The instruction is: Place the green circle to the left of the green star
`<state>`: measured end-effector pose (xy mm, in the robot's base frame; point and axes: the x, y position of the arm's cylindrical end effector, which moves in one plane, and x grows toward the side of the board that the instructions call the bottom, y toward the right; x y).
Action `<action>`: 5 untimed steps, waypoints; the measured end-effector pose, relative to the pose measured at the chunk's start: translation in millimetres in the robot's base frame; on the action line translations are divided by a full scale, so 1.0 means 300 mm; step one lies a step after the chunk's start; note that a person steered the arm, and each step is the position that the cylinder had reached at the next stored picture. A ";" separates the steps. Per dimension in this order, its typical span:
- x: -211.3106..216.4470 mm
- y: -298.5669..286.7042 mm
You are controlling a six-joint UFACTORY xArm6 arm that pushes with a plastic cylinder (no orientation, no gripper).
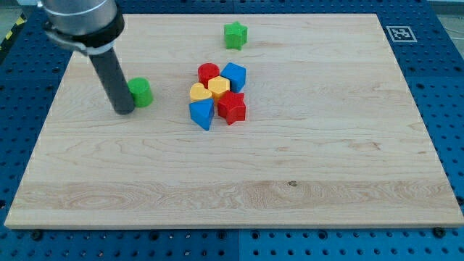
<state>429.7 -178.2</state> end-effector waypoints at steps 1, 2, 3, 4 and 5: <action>-0.016 0.000; -0.016 0.000; -0.065 0.000; -0.116 0.000; -0.125 0.000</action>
<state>392.1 -178.2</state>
